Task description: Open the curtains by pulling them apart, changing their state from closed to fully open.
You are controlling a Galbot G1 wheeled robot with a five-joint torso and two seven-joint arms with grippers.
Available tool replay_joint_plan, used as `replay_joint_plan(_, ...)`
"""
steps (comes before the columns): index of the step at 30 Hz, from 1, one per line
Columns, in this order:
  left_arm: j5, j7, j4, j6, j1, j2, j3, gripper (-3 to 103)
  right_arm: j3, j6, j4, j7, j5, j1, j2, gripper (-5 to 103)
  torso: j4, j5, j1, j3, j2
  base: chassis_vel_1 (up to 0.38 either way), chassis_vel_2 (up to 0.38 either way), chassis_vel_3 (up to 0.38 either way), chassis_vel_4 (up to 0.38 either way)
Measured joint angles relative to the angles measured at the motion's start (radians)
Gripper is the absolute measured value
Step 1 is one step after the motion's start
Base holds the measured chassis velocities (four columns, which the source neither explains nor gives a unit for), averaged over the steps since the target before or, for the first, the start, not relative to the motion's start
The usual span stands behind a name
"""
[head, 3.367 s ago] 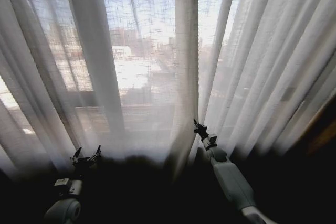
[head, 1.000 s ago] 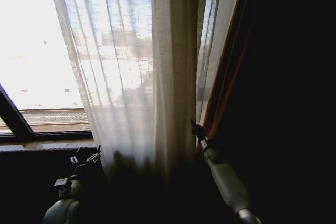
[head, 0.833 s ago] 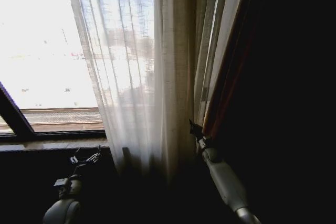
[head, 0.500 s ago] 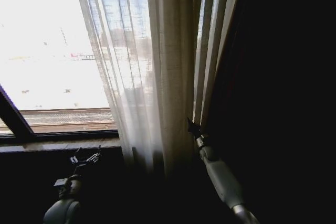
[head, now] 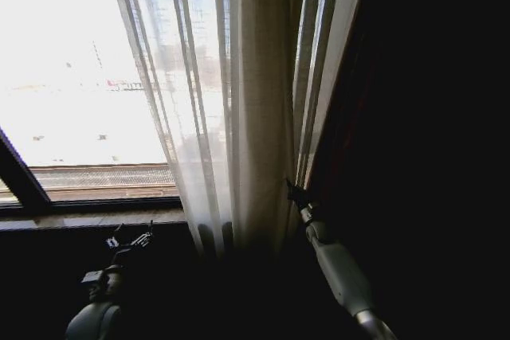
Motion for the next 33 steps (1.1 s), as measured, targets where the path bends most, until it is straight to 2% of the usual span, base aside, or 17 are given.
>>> replay_joint_plan(10, 0.0, 0.0, 0.0, 0.0, 0.0, 0.0, 0.0, 100, -0.004, 0.04, 0.002, 0.007, 0.023, 0.0, 0.0, 0, -0.001, 0.0006, 0.0, 0.0, 0.0, -0.115, -0.122, 0.125, 0.117)
replay_joint_plan(15, 0.0, 0.0, 0.0, 0.0, 0.0, 0.0, 0.0, 100, -0.007, 0.031, -0.009, 0.015, -0.036, 0.009, -0.001, 0, 0.0002, -0.0007, 0.0, 0.0, 0.0, 0.0, 0.0, 0.0, 0.0)
replay_joint_plan(19, 0.0, 0.0, 0.0, 0.0, 0.0, 0.0, 0.0, 100, 0.0, -0.013, -0.066, 0.116, -0.104, 0.039, 0.007, 0, 0.0004, -0.0002, 0.0, 0.0, 0.0, 0.032, 0.014, -0.012, -0.017)
replay_joint_plan(24, 0.0, 0.0, 0.0, 0.0, 0.0, 0.0, 0.0, 100, 0.027, -0.029, -0.134, 0.179, -0.131, 0.077, 0.009, 0, -0.0005, 0.0003, 0.0, 0.0, 0.0, 0.0, 0.0, 0.0, 0.0)
replay_joint_plan(28, 0.0, 0.0, 0.0, 0.0, 0.0, 0.0, 0.0, 100, 0.033, -0.028, -0.147, 0.184, -0.13, 0.085, 0.001, 0, -0.0007, 0.0002, 0.0, 0.0, 0.0, 0.0, 0.0, 0.0, 0.0)
replay_joint_plan(32, 0.0, 0.0, 0.0, 0.0, 0.0, 0.0, 0.0, 100, 0.006, -0.035, -0.106, 0.16, -0.083, 0.068, -0.02, -1, -0.0004, 0.0, 0.0, 0.0, 0.0, 0.0, 0.0, 0.0, 0.0)
replay_joint_plan(33, 0.0, 0.0, 0.0, 0.0, 0.0, 0.0, 0.0, 100, -0.004, -0.043, -0.087, 0.143, -0.062, 0.059, -0.028, 4, -0.0003, 0.0001, 0.0, 0.0, 0.0, 0.0, 0.0, 0.0, 0.0)
